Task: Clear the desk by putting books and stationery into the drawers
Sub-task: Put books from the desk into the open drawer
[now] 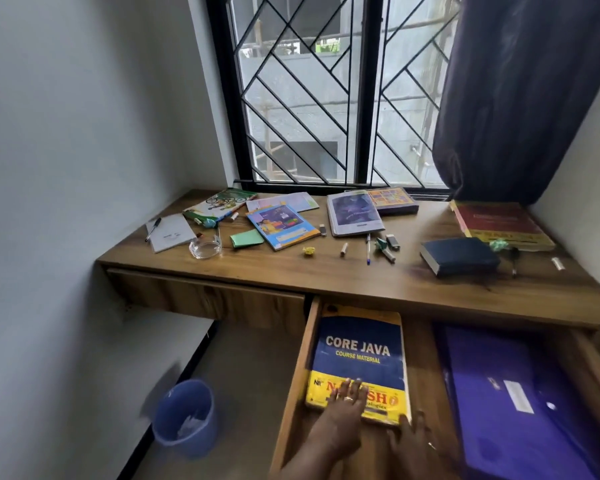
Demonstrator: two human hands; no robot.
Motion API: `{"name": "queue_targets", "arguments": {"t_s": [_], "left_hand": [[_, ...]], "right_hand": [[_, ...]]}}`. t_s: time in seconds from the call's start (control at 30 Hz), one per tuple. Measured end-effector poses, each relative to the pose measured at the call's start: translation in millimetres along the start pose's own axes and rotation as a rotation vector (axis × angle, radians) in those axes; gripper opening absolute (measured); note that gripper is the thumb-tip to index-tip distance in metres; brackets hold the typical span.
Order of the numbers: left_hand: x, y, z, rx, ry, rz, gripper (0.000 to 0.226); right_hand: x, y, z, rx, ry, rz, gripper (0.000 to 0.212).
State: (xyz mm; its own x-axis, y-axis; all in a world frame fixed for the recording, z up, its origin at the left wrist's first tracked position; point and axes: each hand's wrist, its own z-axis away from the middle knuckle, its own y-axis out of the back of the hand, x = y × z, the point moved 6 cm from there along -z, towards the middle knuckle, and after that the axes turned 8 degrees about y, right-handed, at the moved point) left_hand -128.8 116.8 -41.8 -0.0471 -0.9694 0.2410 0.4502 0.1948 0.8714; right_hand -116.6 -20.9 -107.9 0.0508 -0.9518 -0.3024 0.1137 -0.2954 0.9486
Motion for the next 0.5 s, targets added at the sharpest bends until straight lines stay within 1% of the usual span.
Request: {"name": "queue_targets", "arguments": {"t_s": [0.03, 0.07, 0.1, 0.13, 0.17, 0.23, 0.3, 0.33, 0.37, 0.43, 0.47, 0.5], "left_hand": [[-4, 14, -3, 0.038, -0.045, -0.005, 0.073], [-10, 29, -7, 0.074, -0.091, -0.013, 0.072], [-19, 43, -12, 0.106, -0.126, -0.020, 0.071], [-28, 56, -16, 0.124, -0.137, -0.024, 0.071], [-43, 68, -21, 0.128, -0.139, -0.022, 0.072], [-80, 96, -27, 0.155, -0.107, 0.009, 0.069], [-116, 128, -27, 0.198, -0.088, 0.116, 0.062], [-136, 145, -27, 0.219, -0.075, 0.173, 0.059], [-158, 160, -31, 0.244, -0.048, 0.227, 0.058], [-198, 179, -41, 0.267, 0.020, 0.307, 0.060], [-212, 184, -46, 0.261, 0.041, 0.331, 0.060], [-225, 190, -53, 0.247, 0.053, 0.354, 0.060]], "right_hand": [[-6, -3, -11, 0.140, 0.050, 0.038, 0.054], [-17, 0, -17, 0.230, 0.067, 0.128, 0.063], [-35, 7, -23, 0.192, 0.055, 0.110, 0.062], [-56, 19, -28, 0.144, 0.025, 0.069, 0.055], [-79, 31, -37, 0.144, 0.005, 0.026, 0.049], [-130, 59, -58, 0.201, -0.024, 0.009, 0.038], [-174, 87, -80, 0.339, -0.044, 0.033, 0.023], [-196, 93, -94, 0.382, -0.050, 0.009, 0.022], [-218, 97, -106, 0.379, -0.051, -0.052, 0.020], [-254, 101, -121, 0.405, -0.068, -0.112, 0.003], [-267, 101, -127, 0.397, -0.070, -0.105, 0.008], [-282, 101, -131, 0.368, -0.060, -0.055, 0.009]]}}
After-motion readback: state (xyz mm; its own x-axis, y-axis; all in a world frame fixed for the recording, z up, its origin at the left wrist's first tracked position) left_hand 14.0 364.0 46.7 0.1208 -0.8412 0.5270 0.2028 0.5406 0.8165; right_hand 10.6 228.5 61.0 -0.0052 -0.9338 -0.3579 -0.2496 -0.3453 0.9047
